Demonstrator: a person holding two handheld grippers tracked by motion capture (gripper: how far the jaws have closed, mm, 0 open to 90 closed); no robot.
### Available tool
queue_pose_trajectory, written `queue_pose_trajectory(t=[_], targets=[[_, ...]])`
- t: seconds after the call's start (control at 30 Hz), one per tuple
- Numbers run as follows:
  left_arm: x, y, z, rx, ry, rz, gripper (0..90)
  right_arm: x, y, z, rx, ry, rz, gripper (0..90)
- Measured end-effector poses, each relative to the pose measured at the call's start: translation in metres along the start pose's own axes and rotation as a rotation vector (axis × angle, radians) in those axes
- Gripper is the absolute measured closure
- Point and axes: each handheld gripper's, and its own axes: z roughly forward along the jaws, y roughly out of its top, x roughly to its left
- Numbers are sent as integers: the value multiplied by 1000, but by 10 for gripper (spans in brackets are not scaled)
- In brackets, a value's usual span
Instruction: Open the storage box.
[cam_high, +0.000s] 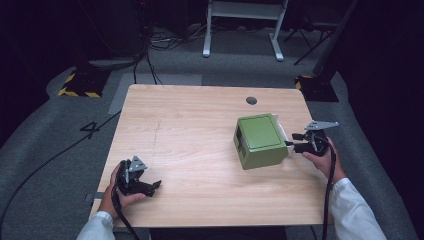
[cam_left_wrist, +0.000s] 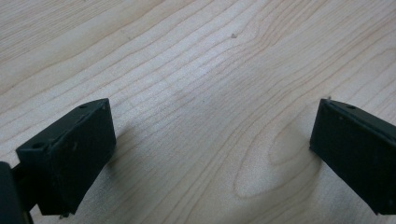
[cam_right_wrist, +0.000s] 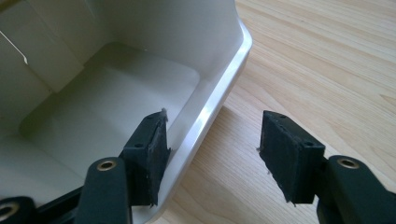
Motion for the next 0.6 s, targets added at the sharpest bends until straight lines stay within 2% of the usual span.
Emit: queue_pose_trajectory(t=[0.6], targets=[[0,0,0,0,1,-1,5,-20,-16,-14,-18,-46,34,448]])
